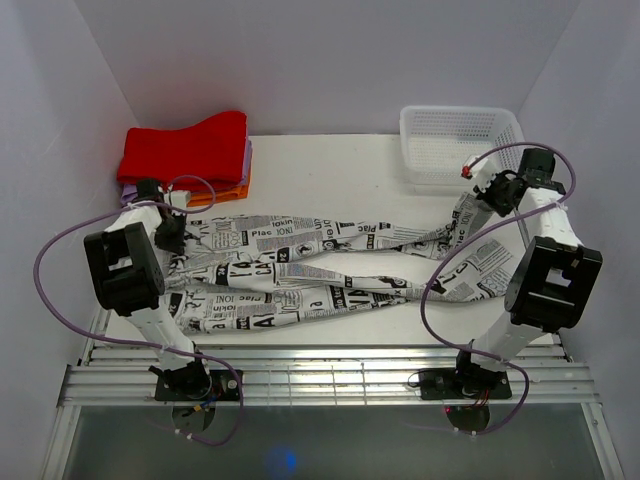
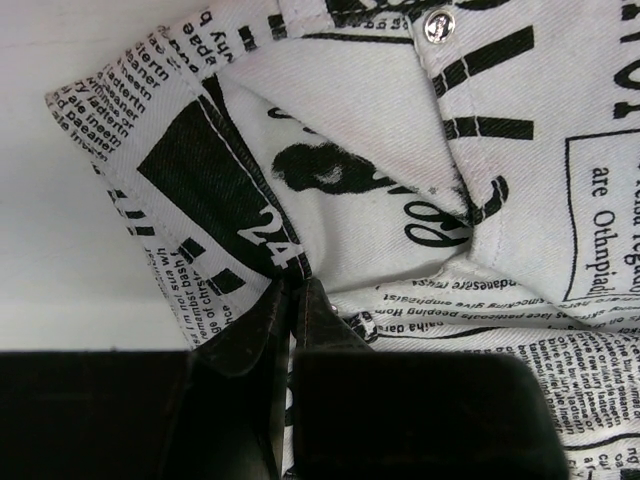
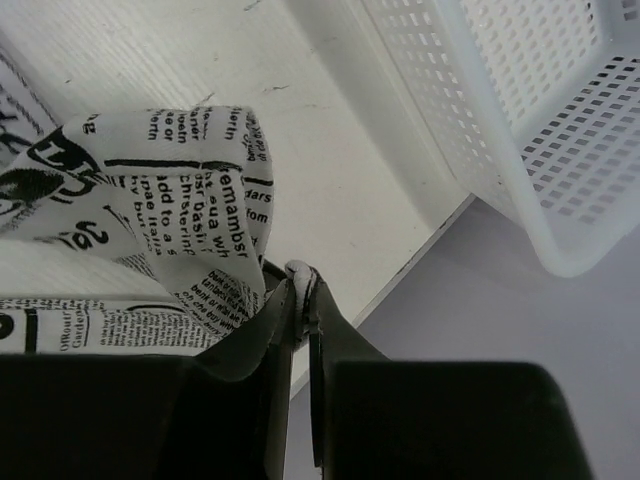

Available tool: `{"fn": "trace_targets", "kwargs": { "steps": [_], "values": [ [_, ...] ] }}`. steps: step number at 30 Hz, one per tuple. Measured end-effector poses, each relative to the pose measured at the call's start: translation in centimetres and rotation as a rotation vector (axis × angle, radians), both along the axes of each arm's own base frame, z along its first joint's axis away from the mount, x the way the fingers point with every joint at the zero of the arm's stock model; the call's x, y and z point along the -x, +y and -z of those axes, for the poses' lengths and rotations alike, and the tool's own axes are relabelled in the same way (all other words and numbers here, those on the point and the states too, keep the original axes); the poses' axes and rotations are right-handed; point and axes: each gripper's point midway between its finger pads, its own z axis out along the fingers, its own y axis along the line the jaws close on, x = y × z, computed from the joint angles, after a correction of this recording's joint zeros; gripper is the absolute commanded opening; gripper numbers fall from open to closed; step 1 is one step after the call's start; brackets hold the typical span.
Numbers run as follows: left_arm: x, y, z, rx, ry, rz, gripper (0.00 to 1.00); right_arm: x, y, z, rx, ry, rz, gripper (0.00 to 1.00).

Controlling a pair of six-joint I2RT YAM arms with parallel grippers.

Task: Fold and stack the trousers
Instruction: Flatten the trousers out

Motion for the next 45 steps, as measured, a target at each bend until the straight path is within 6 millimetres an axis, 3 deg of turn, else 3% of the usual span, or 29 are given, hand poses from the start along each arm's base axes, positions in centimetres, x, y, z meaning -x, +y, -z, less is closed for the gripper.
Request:
{"fn": "trace_targets", "kwargs": {
  "steps": [9,11,12,14,15,18,23,27,32,34,37,39,45],
  "values": [
    [-0.4,2.7,-1.3,-0.048,-0.01,-0.04,0.0,-1.6,-2.4,0.7,-0.005,-0.026,0.048,0.08],
    [-0.5,2.8,-1.4,-0.05,-0.014,-0.036,0.0,-1.5,-3.2,1.0,-0.003,-0.023,0.067,0.19],
    [-0.6,2.8,-1.4,-0.049,-0.015,-0.035,0.0,-1.4,-3.7,1.2,-0.004,-0.02,0.082,0.31],
    [-0.7,2.8,-1.4,-0.046,-0.014,-0.03,0.04,-1.3,-4.7,1.4,0.002,-0.018,0.12,0.45],
    [-0.9,2.7,-1.5,-0.043,-0.015,-0.028,0.09,-1.4,-5.0,1.3,0.005,-0.021,0.133,0.55],
    [-2.0,2.9,-2.1,-0.035,-0.036,-0.024,0.3,-1.5,-6.2,0.9,0.012,-0.025,0.194,0.66],
    [-5.6,3.5,-5.1,-0.032,-0.128,-0.009,0.44,-2.3,-7.3,-1.7,0.022,-0.059,0.242,0.66],
    [-7.1,3.0,-7.2,0.0,-0.195,0.036,0.49,-1.1,-6.1,-2.0,0.005,-0.005,0.173,0.63],
    [-5.8,0.7,-7.1,0.099,-0.168,0.107,0.5,1.2,-4.3,-0.2,-0.049,0.134,0.097,0.57],
    [-4.9,-0.1,-6.9,0.135,-0.15,0.128,0.5,0.4,-4.1,0.2,-0.08,0.192,0.085,0.54],
    [-3.3,-1.3,-6.4,0.178,-0.117,0.147,0.5,-2.6,-4.7,1.0,-0.108,0.208,0.077,0.53],
    [-2.7,-1.8,-6.2,0.194,-0.102,0.154,0.5,-3.1,-4.7,2.7,-0.127,0.242,0.072,0.53],
    [-2.1,-2.2,-5.8,0.211,-0.088,0.164,0.5,-0.8,-3.7,6.6,-0.134,0.336,-0.007,0.59]
  ]
}}
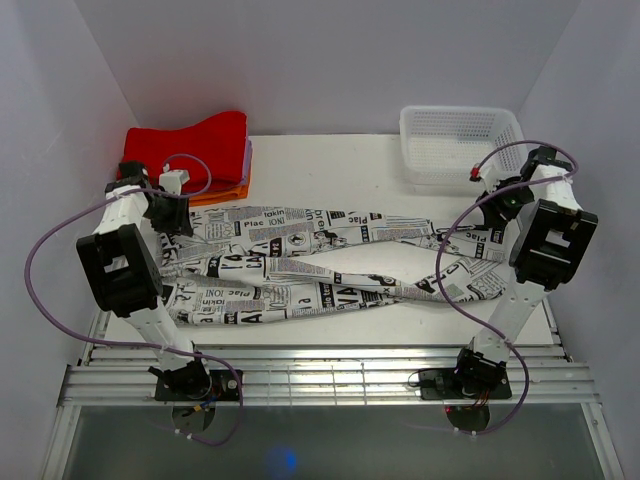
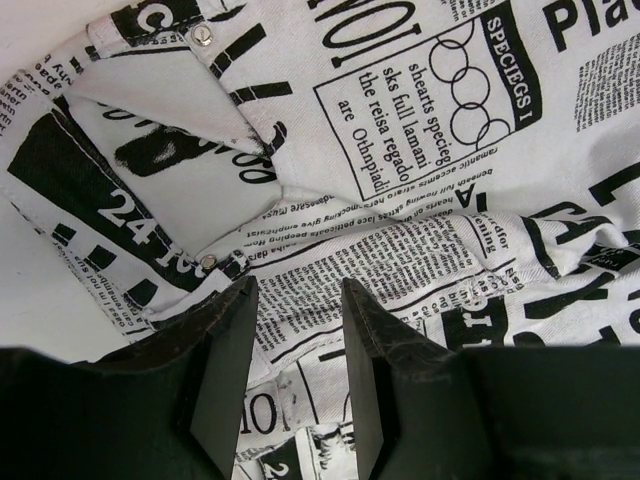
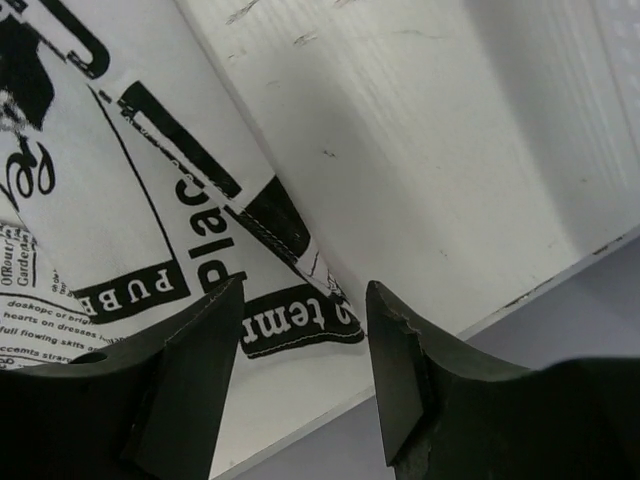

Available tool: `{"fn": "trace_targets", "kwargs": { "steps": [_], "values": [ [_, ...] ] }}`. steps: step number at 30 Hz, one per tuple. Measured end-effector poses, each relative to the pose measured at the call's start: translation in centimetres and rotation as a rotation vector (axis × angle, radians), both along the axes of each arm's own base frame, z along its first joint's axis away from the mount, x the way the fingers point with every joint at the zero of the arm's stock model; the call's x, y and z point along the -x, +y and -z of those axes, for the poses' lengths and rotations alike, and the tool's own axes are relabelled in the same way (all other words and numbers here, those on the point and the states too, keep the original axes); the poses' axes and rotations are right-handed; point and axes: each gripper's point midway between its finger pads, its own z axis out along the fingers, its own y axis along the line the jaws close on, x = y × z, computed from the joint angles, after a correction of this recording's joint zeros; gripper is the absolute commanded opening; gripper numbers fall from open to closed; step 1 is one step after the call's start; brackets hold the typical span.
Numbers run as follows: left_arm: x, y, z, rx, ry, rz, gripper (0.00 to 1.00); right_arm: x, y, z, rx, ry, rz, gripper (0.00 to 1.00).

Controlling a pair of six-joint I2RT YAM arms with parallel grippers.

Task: Fold and stack the trousers
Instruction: Flatten the trousers out

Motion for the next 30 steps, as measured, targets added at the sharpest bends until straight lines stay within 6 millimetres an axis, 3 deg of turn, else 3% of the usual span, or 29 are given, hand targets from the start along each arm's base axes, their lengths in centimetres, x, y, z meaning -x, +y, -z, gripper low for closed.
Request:
{"fn": "trace_targets", "kwargs": {
  "steps": [3,6,8,10,13,16,18,19,26,28,30],
  "values": [
    [0.0,-0.1,0.0,0.003,0.0,0.002,0.5,0.7,0.2,1.0,0.009,0.014,-0.062,0.59],
    [0.1,-0.1,0.1,0.005,0.003,0.002,0.49,0.2,0.0,1.3,0.03,-0.002,-0.124,0.6],
    [0.4,-0.2,0.4,0.005,0.012,0.003,0.49,-0.6,-0.5,2.6,0.04,0.005,-0.155,0.55],
    [0.4,0.0,0.5,-0.002,0.015,0.002,0.49,-0.4,-0.5,4.8,0.037,0.041,-0.184,0.4],
    [0.5,0.3,0.6,-0.018,0.02,-0.001,0.48,0.0,-0.5,4.9,0.066,0.041,-0.232,0.11],
    [0.5,0.4,0.6,-0.026,0.021,-0.004,0.47,2.0,0.4,4.7,0.066,0.06,-0.271,0.08],
    [0.4,0.4,0.8,-0.026,0.019,-0.007,0.47,3.9,1.3,3.2,0.062,0.05,-0.267,0.08],
    [0.6,0.4,1.2,-0.026,0.025,-0.009,0.47,3.7,1.4,1.3,0.079,-0.009,-0.245,0.08],
    [0.8,1.0,1.7,-0.043,0.038,-0.054,0.45,-2.7,1.7,-11.3,0.184,-0.584,-0.149,0.08],
    [0.7,1.2,1.7,-0.046,0.04,-0.067,0.45,-2.4,2.3,-13.2,0.192,-0.708,-0.161,0.08],
    [0.5,1.5,1.7,-0.05,0.041,-0.08,0.45,0.1,2.4,-13.0,0.235,-0.768,-0.21,0.08]
  ]
}}
